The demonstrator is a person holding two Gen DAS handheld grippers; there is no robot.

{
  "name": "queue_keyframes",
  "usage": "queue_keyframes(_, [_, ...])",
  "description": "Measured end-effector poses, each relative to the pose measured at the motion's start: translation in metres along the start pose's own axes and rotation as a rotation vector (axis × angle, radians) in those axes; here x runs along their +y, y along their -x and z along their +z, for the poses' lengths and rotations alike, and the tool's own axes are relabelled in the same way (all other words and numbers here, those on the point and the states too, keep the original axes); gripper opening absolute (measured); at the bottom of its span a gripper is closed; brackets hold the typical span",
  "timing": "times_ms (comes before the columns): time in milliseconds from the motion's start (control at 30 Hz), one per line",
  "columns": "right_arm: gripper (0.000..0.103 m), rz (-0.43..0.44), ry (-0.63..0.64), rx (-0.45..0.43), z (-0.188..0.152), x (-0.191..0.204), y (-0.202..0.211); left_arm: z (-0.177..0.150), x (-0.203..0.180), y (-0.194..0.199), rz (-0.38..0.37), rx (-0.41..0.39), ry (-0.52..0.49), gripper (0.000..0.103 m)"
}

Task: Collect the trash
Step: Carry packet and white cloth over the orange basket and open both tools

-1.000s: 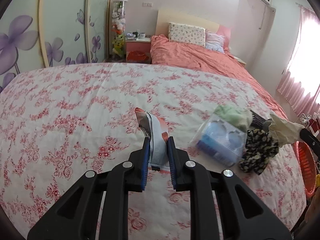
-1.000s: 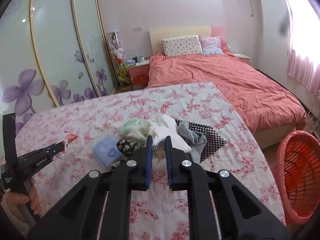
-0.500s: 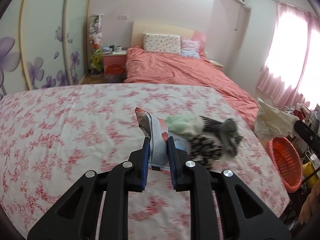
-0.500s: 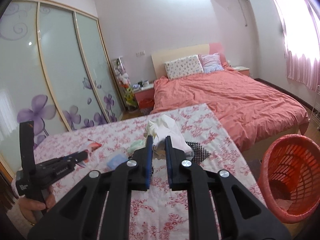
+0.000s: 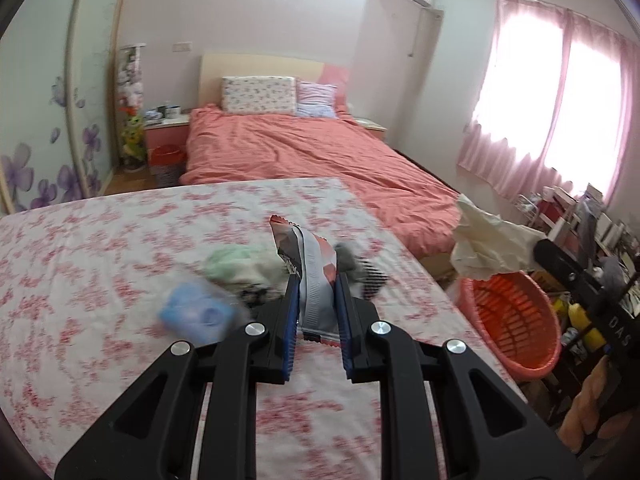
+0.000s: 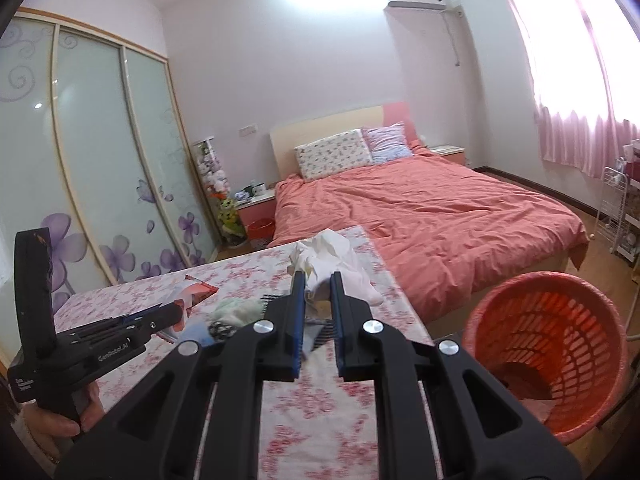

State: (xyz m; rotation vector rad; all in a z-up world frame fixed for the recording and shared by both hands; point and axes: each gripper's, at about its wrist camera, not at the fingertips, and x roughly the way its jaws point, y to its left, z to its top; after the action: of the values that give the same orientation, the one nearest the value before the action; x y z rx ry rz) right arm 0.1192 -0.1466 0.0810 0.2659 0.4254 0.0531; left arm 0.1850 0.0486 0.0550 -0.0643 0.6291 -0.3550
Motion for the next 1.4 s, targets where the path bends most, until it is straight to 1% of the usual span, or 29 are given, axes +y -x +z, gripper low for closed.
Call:
queue_keyframes(300, [0.013, -0.125, -0.036, -0.072, 0.003, -0.056, 0.027, 0.003, -0.067, -0.020, -0.142, 0.008, -0.044, 0.018])
queue_keyframes(433, [0.013, -0.215, -0.048, -0.104, 0.001, -0.089, 0.039, 0.002, -0.104, -0.030, -0.217, 0.015, -0.066, 0.018])
queue_keyframes(533, [0.013, -0.277, -0.059, -0.113, -0.002, -0.112, 0.045, 0.001, -0.132, -0.038, -0.263, 0.020, -0.095, 0.018])
queue_keyframes(733, [0.013, -0.363, -0.096, -0.103, -0.012, -0.155, 0.049, -0.007, -0.180, -0.055, -0.341, 0.042, -0.153, 0.018])
queue_keyframes(967, [0.013, -0.399, -0.147, -0.083, -0.024, -0.190, 0.044, -0.016, -0.218, -0.071, -0.399, 0.085, -0.194, 0.018])
queue_keyframes(1200, [0.013, -0.409, -0.176, -0.077, -0.032, -0.211, 0.044, -0.024, -0.237, -0.082, -0.424, 0.122, -0.203, 0.018])
queue_keyframes(1333, [0.015, -0.397, -0.198, -0.069, -0.032, -0.223, 0.042, -0.028, -0.247, -0.092, -0.433, 0.152, -0.206, 0.018])
queue_keyframes(1367, [0.016, -0.393, -0.204, -0.063, -0.032, -0.225, 0.041, -0.029, -0.247, -0.095, -0.430, 0.162, -0.203, 0.018])
queue_keyframes(1400, [0.017, -0.390, -0.214, -0.057, -0.033, -0.227, 0.040, -0.032, -0.248, -0.100, -0.426, 0.178, -0.198, 0.022])
